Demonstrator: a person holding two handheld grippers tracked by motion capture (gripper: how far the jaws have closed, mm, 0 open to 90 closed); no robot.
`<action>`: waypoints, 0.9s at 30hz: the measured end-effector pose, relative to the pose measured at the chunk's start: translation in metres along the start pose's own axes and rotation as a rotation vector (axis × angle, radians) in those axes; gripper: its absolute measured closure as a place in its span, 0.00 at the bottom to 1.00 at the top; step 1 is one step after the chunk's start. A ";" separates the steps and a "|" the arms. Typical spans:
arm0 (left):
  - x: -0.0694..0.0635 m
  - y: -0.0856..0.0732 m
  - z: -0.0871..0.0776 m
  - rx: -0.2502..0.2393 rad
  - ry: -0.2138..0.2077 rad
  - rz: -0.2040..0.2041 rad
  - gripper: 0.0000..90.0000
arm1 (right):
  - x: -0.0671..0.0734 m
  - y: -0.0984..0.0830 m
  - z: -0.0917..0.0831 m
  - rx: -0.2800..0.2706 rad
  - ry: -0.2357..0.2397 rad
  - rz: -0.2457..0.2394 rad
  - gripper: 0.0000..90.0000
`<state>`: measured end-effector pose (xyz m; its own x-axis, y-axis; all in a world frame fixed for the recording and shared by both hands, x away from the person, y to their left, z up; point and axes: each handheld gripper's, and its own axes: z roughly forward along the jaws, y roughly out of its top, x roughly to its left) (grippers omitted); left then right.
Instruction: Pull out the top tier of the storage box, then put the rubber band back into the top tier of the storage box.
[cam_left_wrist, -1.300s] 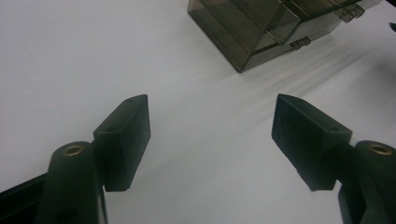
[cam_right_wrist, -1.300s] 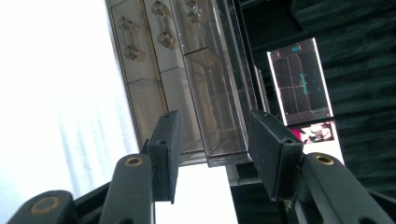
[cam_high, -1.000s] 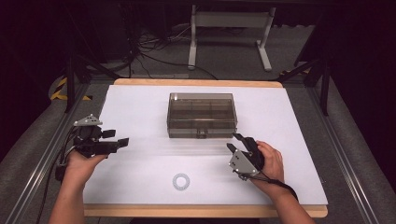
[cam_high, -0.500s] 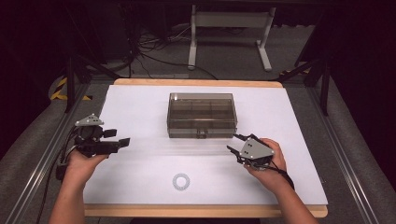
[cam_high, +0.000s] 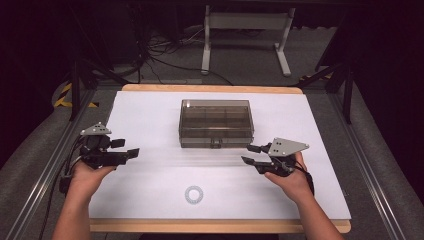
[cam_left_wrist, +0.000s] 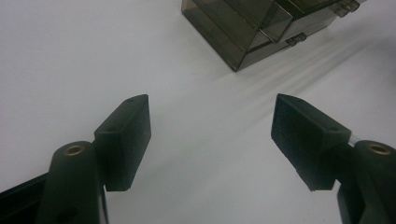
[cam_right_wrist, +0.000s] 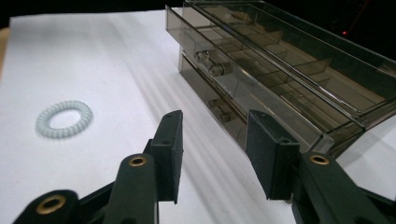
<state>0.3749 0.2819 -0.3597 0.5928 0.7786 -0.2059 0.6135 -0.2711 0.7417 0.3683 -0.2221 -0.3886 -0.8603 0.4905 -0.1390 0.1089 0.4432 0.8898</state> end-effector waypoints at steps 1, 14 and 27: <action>0.000 0.000 0.000 0.001 0.001 0.001 0.32 | -0.001 0.000 0.000 -0.006 0.007 0.010 0.64; 0.002 0.000 -0.005 -0.013 0.013 -0.008 0.32 | -0.016 0.021 0.004 0.018 0.101 0.029 0.64; 0.002 0.000 -0.008 -0.015 0.018 -0.012 0.32 | -0.033 0.050 0.019 0.132 0.116 -0.038 0.64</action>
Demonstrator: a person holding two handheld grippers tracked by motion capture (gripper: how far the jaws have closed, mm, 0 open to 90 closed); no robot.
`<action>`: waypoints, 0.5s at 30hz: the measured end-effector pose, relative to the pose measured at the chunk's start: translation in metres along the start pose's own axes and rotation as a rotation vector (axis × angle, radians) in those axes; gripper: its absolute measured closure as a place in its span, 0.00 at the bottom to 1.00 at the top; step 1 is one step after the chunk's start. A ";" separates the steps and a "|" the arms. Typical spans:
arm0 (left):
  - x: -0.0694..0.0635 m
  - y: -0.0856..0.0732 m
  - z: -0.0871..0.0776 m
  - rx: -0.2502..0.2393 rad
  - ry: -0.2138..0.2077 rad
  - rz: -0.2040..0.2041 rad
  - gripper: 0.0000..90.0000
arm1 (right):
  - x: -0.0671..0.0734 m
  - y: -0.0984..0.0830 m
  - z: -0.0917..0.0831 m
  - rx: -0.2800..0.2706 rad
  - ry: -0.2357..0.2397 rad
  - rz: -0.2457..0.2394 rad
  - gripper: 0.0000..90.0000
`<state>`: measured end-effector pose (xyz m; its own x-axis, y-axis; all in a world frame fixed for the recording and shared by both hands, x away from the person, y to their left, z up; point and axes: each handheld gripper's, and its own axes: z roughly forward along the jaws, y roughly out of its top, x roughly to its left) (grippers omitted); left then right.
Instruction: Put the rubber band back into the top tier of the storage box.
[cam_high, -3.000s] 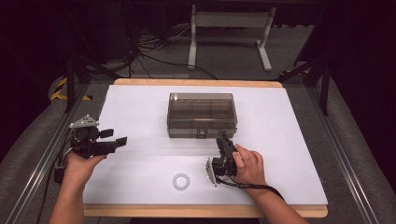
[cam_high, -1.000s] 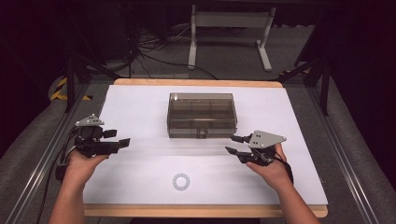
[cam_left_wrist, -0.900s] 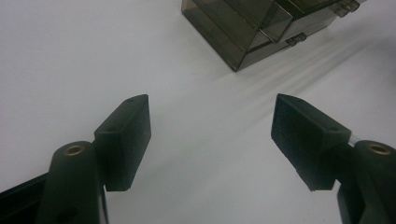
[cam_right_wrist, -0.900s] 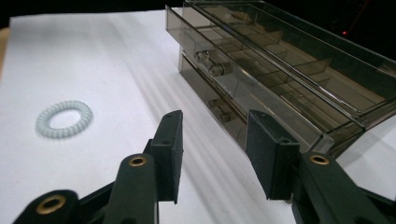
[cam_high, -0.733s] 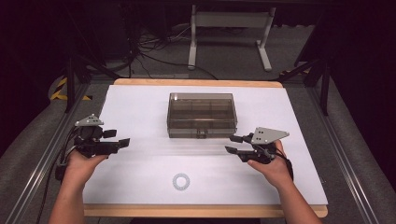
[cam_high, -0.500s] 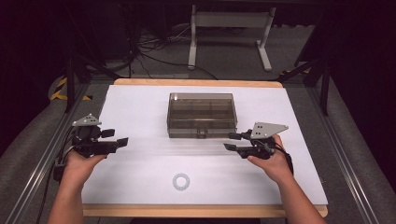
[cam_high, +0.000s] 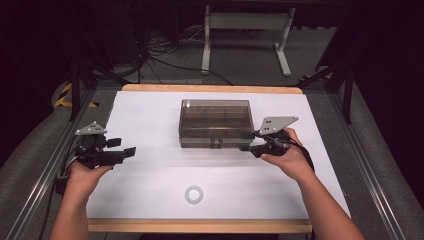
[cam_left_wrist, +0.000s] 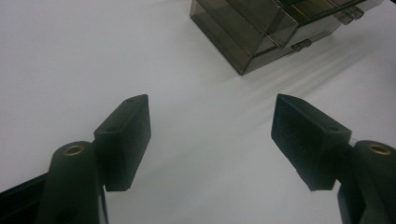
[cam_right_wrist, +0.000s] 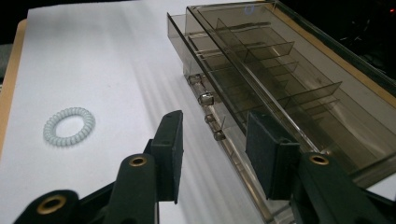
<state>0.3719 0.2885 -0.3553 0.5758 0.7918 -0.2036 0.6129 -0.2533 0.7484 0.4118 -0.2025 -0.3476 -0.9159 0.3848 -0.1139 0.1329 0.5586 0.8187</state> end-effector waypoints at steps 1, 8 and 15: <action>0.000 0.000 0.000 0.000 0.000 0.000 0.32 | -0.002 0.003 0.002 0.021 0.003 -0.011 0.64; 0.000 -0.001 0.000 0.005 -0.005 0.003 0.32 | -0.011 0.018 0.012 0.102 0.004 -0.057 0.65; -0.001 -0.003 0.000 0.015 -0.003 0.004 0.32 | -0.020 0.026 0.022 0.167 0.003 -0.078 0.65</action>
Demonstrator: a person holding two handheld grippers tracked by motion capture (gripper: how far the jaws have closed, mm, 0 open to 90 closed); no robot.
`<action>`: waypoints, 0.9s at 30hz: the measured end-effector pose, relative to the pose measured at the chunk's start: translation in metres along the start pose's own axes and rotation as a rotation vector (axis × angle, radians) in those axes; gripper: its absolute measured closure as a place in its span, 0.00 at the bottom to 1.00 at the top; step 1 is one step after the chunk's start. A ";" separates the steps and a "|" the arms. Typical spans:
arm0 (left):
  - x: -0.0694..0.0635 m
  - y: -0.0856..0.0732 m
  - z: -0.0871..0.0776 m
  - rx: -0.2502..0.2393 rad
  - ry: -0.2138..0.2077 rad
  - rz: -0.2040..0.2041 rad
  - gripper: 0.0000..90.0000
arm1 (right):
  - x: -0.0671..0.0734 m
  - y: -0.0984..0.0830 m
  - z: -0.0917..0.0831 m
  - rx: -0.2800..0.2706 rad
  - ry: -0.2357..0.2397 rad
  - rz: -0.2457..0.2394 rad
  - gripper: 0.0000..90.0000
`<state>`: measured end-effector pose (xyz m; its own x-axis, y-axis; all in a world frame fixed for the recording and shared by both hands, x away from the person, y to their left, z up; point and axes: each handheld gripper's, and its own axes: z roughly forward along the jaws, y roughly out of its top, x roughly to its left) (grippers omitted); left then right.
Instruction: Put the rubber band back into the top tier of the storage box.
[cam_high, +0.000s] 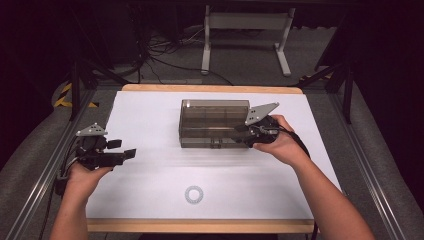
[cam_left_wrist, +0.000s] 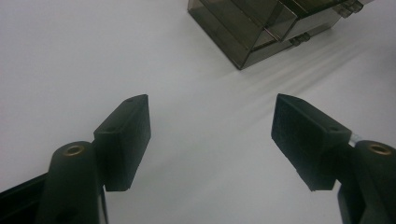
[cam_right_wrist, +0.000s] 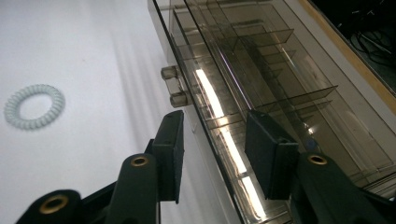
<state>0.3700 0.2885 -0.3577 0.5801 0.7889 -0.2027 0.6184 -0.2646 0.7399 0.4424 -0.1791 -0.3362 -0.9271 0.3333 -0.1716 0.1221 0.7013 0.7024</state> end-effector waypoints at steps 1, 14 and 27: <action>0.000 -0.001 0.000 0.001 0.001 -0.001 0.32 | -0.001 0.001 0.001 0.006 0.003 -0.007 0.65; 0.003 -0.008 -0.007 0.000 0.021 -0.023 0.32 | -0.006 0.010 0.020 0.130 0.075 -0.056 0.73; 0.003 -0.012 -0.009 0.004 0.020 -0.026 0.32 | -0.002 0.016 0.036 0.304 0.070 -0.102 0.82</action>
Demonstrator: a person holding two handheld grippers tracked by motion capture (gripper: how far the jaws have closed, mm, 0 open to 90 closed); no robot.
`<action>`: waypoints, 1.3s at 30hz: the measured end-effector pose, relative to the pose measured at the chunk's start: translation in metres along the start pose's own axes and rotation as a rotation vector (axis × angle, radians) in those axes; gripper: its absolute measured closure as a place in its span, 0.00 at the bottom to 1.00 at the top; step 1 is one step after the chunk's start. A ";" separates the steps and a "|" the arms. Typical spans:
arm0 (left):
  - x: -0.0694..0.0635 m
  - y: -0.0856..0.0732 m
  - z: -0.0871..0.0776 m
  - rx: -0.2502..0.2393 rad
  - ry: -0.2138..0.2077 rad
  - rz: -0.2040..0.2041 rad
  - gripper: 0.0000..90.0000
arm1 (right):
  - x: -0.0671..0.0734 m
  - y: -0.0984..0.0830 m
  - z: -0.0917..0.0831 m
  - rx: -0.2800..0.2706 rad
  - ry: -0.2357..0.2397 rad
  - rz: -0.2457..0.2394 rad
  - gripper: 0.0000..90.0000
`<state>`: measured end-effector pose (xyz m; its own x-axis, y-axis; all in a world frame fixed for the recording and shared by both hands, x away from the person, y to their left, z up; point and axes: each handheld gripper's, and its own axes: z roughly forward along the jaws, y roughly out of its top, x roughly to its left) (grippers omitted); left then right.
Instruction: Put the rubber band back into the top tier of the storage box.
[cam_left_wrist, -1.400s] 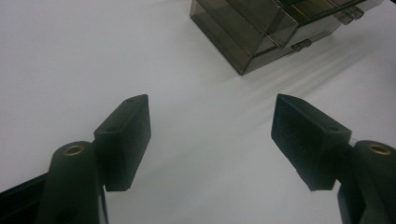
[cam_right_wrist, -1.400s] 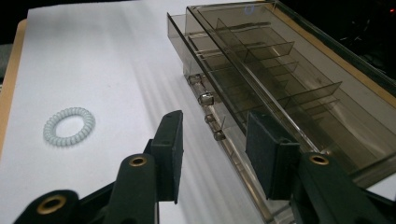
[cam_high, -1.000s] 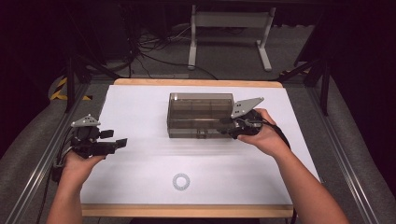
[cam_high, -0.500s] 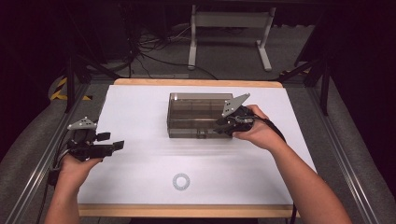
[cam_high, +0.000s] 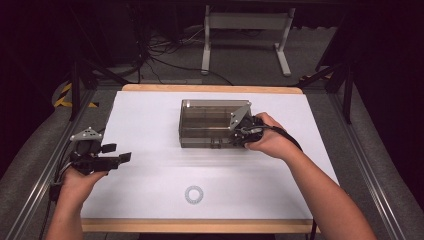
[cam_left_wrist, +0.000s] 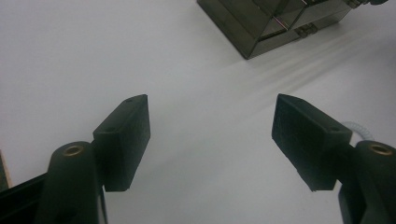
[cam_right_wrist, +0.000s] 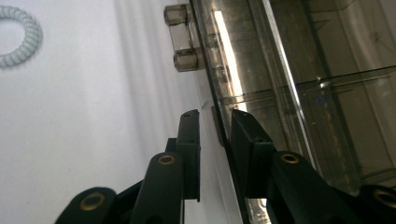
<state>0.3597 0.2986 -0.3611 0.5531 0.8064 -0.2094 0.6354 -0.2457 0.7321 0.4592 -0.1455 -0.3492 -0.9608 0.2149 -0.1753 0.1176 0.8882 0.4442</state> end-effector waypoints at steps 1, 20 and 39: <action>0.000 0.000 0.000 0.003 -0.002 0.001 0.32 | 0.000 0.002 0.000 0.005 -0.004 -0.011 0.83; -0.002 0.001 0.006 0.040 -0.022 0.015 0.32 | 0.013 0.010 -0.005 0.099 0.051 -0.046 0.92; -0.004 0.004 0.013 0.077 -0.041 0.032 0.32 | 0.037 0.014 -0.006 0.176 0.079 -0.115 0.96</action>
<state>0.3666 0.2874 -0.3659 0.5941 0.7752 -0.2146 0.6559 -0.3124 0.6872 0.4240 -0.1275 -0.3437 -0.9862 0.0816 -0.1438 0.0412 0.9636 0.2642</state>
